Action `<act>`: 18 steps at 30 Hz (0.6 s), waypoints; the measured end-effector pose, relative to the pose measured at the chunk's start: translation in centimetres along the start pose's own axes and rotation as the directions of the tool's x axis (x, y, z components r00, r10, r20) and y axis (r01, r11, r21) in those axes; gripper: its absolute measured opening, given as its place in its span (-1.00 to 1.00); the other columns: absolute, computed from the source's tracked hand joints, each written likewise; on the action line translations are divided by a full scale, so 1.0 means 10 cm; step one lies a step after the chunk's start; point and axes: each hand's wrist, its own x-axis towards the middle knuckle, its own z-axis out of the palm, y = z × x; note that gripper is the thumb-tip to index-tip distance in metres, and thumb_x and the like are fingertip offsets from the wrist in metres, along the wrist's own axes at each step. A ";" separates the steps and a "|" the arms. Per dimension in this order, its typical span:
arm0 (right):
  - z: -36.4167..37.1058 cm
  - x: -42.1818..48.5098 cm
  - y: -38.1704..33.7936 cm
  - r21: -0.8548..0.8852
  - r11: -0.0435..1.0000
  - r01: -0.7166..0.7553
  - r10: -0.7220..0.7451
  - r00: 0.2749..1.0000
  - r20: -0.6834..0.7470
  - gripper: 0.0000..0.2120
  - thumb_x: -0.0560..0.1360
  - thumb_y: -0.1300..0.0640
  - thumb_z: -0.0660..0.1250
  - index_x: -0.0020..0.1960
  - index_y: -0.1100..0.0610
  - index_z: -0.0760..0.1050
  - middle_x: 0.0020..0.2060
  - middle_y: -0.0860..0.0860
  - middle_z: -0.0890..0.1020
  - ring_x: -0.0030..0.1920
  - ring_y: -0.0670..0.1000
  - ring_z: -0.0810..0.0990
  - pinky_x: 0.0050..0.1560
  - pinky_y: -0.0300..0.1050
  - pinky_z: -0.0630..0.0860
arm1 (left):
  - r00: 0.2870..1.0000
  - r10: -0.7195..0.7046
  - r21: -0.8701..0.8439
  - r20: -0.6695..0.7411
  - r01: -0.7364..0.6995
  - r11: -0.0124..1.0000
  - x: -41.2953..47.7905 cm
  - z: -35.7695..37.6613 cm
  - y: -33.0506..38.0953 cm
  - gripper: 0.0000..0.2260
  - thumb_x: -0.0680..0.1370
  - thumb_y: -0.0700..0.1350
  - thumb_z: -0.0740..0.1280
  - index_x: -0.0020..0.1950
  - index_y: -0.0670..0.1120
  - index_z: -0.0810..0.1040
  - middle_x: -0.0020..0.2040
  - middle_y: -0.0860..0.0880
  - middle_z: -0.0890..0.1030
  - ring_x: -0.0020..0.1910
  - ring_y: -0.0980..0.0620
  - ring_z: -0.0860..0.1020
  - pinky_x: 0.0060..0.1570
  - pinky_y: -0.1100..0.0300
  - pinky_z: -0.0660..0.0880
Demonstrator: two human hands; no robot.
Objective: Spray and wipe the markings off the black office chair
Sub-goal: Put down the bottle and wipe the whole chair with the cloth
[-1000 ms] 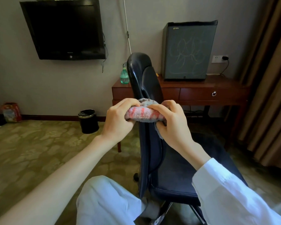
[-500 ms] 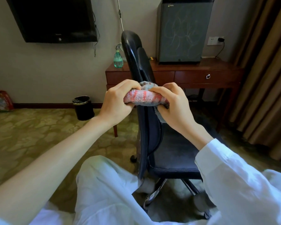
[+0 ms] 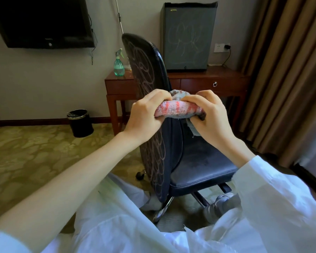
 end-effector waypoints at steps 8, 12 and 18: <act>-0.62 -0.36 0.17 -0.117 0.991 -0.059 0.051 0.996 -0.069 -0.58 0.35 0.36 0.39 0.19 0.16 0.57 0.10 0.18 0.53 0.13 0.23 0.49 0.12 0.16 0.50 | 0.999 0.051 -0.012 -0.002 -0.051 0.999 0.04 0.43 0.59 -0.69 0.42 -0.26 0.45 0.15 -0.18 0.55 0.14 -0.10 0.58 0.10 -0.11 0.57 -0.08 -0.02 0.59; -0.92 -0.58 0.30 -0.178 0.979 -0.103 0.085 0.991 -0.105 -0.61 0.36 0.33 0.36 0.19 0.16 0.57 0.10 0.19 0.52 0.13 0.23 0.50 0.11 0.21 0.51 | 0.996 0.089 0.002 0.028 -0.089 0.996 0.14 0.66 0.90 -0.68 0.40 -0.31 0.44 0.13 -0.17 0.54 0.13 -0.09 0.58 0.04 -0.14 0.57 -0.11 0.04 0.56; -1.26 -0.83 0.49 -0.204 0.956 -0.211 0.172 0.967 -0.190 -0.65 0.41 0.28 0.35 0.19 0.17 0.56 0.11 0.20 0.53 0.14 0.23 0.50 0.11 0.24 0.54 | 0.986 0.135 -0.034 0.093 -0.132 0.991 0.29 0.98 1.29 -0.65 0.40 -0.35 0.42 0.16 -0.18 0.53 0.15 -0.13 0.57 0.03 -0.19 0.56 -0.09 -0.04 0.57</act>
